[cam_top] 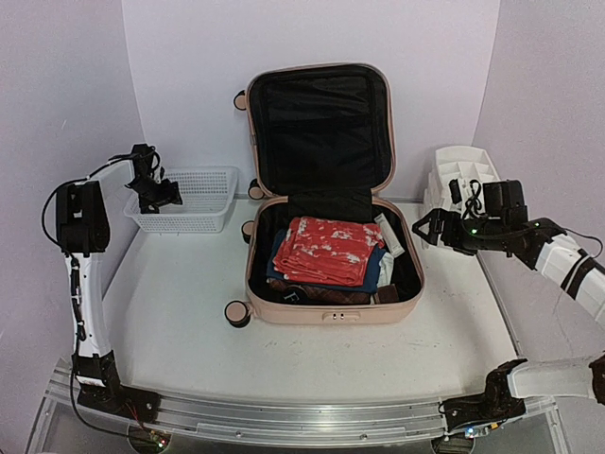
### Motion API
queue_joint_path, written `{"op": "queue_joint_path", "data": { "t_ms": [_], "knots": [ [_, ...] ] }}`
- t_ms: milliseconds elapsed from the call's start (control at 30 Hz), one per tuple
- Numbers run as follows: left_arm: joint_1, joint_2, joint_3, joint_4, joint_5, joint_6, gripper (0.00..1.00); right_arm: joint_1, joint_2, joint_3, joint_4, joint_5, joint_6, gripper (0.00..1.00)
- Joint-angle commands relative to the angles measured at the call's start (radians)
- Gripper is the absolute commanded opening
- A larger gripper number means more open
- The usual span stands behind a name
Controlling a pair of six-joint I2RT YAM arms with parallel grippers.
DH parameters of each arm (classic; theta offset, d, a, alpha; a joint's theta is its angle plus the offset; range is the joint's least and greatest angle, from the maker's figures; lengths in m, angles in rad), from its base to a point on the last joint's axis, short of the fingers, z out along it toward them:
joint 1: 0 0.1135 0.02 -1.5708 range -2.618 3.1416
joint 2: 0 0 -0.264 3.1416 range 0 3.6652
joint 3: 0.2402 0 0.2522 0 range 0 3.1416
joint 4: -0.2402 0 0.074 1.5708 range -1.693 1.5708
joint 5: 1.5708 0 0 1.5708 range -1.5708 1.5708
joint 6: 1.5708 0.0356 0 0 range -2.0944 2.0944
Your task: Open, take out, and arrange the luggage
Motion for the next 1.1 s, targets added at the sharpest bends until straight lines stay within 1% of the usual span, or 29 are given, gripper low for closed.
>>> {"op": "queue_joint_path", "data": {
  "t_ms": [0,100,200,267,333,433,533,633,800,900,1000,1067],
  "knots": [
    [-0.015,0.010,0.033,-0.099,0.130,0.049,0.87,0.001,-0.009,-0.007,-0.009,-0.010,-0.014,0.98],
    [-0.015,0.014,0.026,-0.177,0.202,0.084,0.85,0.001,-0.002,-0.006,-0.009,-0.018,-0.017,0.98],
    [-0.015,-0.019,-0.034,-0.202,0.265,0.102,0.80,0.001,0.010,-0.006,-0.009,-0.019,-0.019,0.98],
    [-0.022,-0.053,-0.097,-0.217,0.276,0.123,0.79,0.000,0.013,-0.007,-0.009,-0.028,-0.020,0.98],
    [-0.032,-0.089,-0.151,-0.245,0.245,0.143,0.77,0.000,0.011,-0.011,-0.009,-0.034,-0.016,0.98],
    [-0.084,-0.158,-0.269,-0.251,0.162,0.136,0.75,0.001,0.010,-0.020,-0.009,-0.037,-0.016,0.98],
    [-0.149,-0.232,-0.382,-0.235,0.123,0.128,0.72,0.001,0.017,-0.033,-0.008,-0.046,-0.009,0.98],
    [-0.187,-0.326,-0.514,-0.171,0.090,0.112,0.72,0.001,0.031,-0.048,-0.009,-0.053,-0.002,0.98],
    [-0.217,-0.515,-0.716,-0.105,0.065,0.126,0.71,0.000,0.016,-0.086,-0.005,-0.017,-0.023,0.98],
    [-0.225,-0.620,-0.807,-0.102,0.072,0.184,0.71,0.001,0.008,-0.096,0.000,-0.013,-0.032,0.98],
    [-0.228,-0.686,-0.883,-0.107,0.083,0.235,0.71,0.000,0.009,-0.099,0.004,-0.020,-0.035,0.98],
    [-0.226,-0.719,-0.919,-0.113,0.099,0.232,0.73,0.001,0.012,-0.098,0.007,-0.027,-0.034,0.98]
  ]
}}
